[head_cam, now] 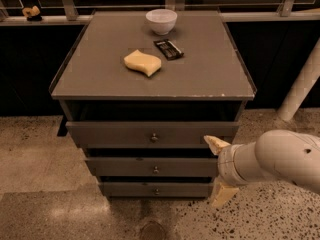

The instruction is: Open top drawer

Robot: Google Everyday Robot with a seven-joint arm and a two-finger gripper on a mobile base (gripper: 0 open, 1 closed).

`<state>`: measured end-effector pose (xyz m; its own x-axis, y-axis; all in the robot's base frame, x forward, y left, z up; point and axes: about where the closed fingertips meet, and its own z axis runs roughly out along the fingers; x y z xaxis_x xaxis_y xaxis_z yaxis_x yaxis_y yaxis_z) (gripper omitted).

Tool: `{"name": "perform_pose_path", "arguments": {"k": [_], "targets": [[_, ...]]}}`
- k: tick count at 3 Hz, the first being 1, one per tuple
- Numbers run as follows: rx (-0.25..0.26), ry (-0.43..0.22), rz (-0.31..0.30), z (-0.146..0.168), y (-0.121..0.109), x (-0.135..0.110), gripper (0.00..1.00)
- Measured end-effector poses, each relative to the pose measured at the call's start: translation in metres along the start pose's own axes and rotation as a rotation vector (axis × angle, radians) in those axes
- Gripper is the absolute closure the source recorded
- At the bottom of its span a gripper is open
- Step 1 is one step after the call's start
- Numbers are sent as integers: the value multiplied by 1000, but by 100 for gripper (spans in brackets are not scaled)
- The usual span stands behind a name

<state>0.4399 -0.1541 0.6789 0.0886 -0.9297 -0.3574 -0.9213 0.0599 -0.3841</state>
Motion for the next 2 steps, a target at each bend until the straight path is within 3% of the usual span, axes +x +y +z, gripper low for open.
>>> {"name": "perform_pose_path", "arguments": {"k": [1,2], "targets": [[0,0,0,0,0,0,0],[26,29,-1,7,-19,-4,0]]}}
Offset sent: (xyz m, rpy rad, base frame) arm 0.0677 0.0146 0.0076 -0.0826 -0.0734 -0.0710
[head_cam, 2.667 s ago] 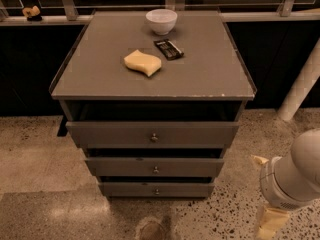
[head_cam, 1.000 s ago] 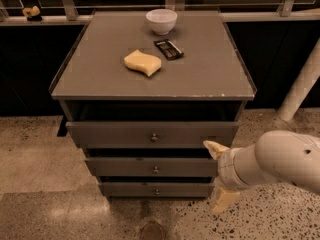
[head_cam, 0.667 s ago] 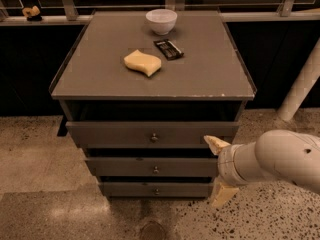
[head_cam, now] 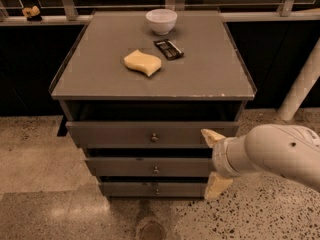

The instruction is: Open top drawer

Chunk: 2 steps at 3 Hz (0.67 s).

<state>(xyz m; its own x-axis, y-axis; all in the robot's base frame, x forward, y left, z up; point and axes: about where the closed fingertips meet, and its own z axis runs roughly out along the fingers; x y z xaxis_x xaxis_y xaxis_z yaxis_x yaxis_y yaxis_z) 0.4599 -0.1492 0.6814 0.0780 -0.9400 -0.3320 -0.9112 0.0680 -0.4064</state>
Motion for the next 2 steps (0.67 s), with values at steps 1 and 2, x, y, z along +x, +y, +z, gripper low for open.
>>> {"name": "perform_pose_path", "arguments": {"k": [1,2], "targets": [[57,38,19,15,-41,-4,0],[90,44,52,29,-70,-9,0]]}}
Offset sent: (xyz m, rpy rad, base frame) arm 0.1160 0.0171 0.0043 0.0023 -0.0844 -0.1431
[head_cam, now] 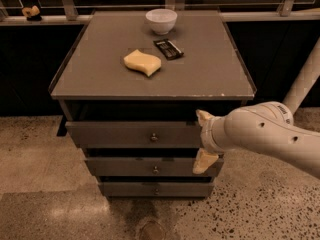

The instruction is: Open top drawer

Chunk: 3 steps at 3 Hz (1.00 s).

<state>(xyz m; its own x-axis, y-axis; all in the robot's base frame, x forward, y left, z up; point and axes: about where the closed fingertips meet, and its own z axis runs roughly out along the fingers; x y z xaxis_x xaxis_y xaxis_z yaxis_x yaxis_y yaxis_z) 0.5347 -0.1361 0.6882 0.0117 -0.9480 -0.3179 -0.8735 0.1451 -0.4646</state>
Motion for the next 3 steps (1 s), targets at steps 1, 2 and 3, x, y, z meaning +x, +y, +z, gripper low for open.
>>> {"name": "perform_pose_path", "arguments": {"k": [1,2,3], "targets": [[0,0,0,0,0,0,0],[-2,-11,7,16,-6,1,0],[0,-15,31,54,-15,7,0]]}}
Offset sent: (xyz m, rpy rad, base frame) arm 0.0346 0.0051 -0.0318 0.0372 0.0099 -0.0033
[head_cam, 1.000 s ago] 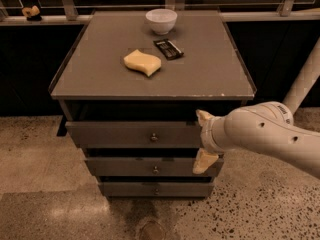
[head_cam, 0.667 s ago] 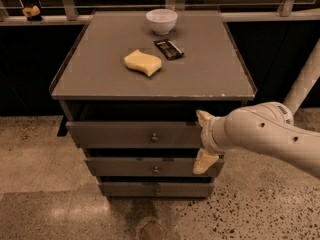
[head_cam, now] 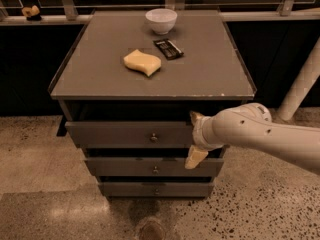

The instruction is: Open top drawer

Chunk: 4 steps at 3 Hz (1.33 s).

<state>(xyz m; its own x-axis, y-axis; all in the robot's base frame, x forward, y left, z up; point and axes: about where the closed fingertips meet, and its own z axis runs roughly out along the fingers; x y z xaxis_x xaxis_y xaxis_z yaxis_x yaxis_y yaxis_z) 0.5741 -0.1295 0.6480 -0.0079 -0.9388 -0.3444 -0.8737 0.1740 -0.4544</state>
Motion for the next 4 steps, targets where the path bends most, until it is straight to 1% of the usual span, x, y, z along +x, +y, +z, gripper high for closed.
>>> {"name": "perform_pose_path", "arguments": {"k": [1,2,3,4], "targets": [[-5,8,31,41,1,7,0],[-5,8,31,41,1,7,0],[-5,8,31,41,1,7,19],[-5,8,31,41,1,7,42]]}}
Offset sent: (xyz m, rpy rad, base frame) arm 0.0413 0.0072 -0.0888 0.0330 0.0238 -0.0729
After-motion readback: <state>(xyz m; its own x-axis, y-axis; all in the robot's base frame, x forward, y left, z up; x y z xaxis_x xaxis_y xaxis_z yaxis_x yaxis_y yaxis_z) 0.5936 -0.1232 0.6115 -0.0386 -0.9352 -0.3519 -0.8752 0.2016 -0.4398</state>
